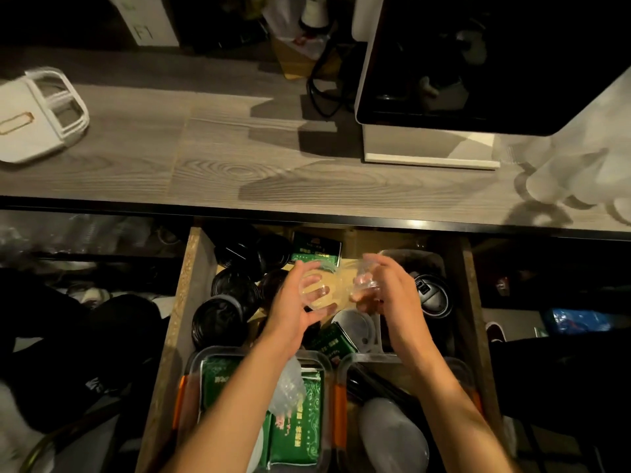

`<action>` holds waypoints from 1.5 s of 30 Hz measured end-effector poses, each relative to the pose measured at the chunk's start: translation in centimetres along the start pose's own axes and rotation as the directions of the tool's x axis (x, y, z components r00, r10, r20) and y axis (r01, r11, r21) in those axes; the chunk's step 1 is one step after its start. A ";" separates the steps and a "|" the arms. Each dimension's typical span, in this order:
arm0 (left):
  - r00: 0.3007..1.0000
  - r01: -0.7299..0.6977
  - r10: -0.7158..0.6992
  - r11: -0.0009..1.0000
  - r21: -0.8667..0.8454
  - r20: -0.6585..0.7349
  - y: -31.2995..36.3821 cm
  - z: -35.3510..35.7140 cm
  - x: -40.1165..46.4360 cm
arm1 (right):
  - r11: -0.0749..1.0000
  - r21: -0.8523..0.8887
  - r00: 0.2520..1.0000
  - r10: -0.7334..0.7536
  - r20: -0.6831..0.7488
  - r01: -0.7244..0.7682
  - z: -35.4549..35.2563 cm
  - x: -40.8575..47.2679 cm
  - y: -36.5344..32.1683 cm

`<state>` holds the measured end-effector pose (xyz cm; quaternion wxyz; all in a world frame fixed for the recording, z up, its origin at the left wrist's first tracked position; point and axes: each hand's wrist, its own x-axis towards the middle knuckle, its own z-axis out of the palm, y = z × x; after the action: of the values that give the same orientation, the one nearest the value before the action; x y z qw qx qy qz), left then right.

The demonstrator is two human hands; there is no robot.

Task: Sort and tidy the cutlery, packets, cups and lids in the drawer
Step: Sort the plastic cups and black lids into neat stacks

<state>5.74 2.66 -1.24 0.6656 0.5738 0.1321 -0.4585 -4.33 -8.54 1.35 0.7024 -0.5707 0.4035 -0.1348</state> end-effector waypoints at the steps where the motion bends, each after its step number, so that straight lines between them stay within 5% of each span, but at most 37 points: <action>1: 1.000 -0.015 0.015 1.000 0.021 0.020 -0.1 0.5 -0.4 | 0.996 -0.086 1.000 0.001 -0.006 -0.002 0.0 -0.3 -0.1; 7: 0.988 -0.100 0.074 0.976 0.192 0.137 -1.9 3.0 -1.9 | 0.823 -0.558 0.984 0.007 -0.177 -0.107 -0.7 0.2 0.8; 13: 0.977 -0.072 0.036 0.983 0.168 0.209 -3.8 4.7 -3.2 | 0.729 -0.667 0.971 -0.015 -0.239 -0.153 -2.5 -0.3 0.0; 22: 0.950 -0.112 0.032 0.963 0.244 0.311 -6.9 7.8 -3.5 | 0.783 -0.616 0.967 -0.079 -0.241 -0.090 -5.3 -0.8 2.8; 25: 0.966 -0.150 0.086 0.954 0.260 0.242 -7.7 9.1 -3.6 | 0.910 -0.410 0.937 -0.090 -0.339 -0.061 -5.9 -1.6 3.6; 30: 1.000 -0.002 -0.002 0.966 0.259 0.015 -8.9 9.7 -2.7 | 0.967 -0.040 0.939 0.232 -0.254 -0.250 -6.7 0.4 4.2; 32: 0.998 0.041 -0.033 0.984 0.176 -0.050 -8.5 9.5 -1.8 | 0.985 -0.079 0.933 0.117 -0.341 -0.152 -7.8 2.0 4.4; 36: 0.997 -0.006 0.009 0.999 0.036 -0.072 -6.4 9.5 0.9 | 0.856 -0.516 0.915 -0.194 -0.354 -0.018 -10.5 6.0 4.3; 42: 0.985 0.071 -0.069 0.997 0.011 -0.156 -5.2 10.0 4.4 | 0.429 -0.903 0.990 -0.104 -0.094 -0.041 -11.9 12.7 4.9; 45: 0.985 0.088 -0.089 0.996 -0.012 -0.147 -5.4 10.1 5.4 | 0.331 -0.944 1.000 -0.013 0.003 0.007 -12.1 14.8 5.5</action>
<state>1.03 -8.28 -5.41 0.6346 0.5980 0.2076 -0.4434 -5.11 -24.85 -10.08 0.2413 -0.8739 0.4053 0.1178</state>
